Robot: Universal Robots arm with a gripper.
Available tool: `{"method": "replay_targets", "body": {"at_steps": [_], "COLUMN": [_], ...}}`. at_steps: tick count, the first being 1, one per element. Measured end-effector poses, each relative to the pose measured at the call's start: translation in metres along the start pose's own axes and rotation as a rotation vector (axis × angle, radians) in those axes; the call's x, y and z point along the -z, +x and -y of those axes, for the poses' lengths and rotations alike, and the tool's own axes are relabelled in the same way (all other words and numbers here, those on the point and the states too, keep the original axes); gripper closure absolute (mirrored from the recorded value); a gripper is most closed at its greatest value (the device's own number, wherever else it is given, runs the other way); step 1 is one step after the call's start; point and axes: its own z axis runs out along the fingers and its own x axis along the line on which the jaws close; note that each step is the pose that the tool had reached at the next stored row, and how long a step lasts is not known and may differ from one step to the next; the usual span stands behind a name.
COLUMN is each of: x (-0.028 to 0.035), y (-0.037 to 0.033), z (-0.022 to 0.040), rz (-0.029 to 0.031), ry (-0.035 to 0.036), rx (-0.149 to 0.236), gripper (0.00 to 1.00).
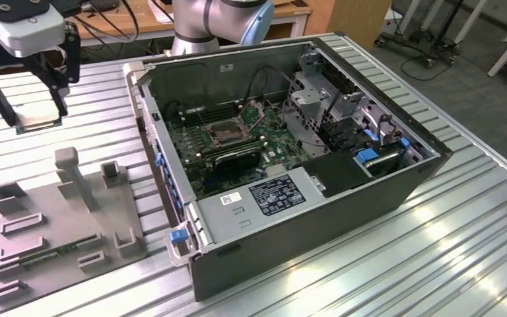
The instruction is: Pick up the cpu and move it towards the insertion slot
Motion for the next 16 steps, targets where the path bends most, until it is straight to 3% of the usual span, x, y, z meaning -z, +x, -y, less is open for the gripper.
{"method": "replay_targets", "body": {"at_steps": [7, 16], "x": [-0.0009, -0.0020], "y": [-0.0141, -0.0436], "z": [0.0001, 0.0006], "rz": [0.0001, 0.0000], "ry": [-0.0001, 0.0000], "rx": [0.000, 0.000], "gripper": [0.46, 0.46]}}
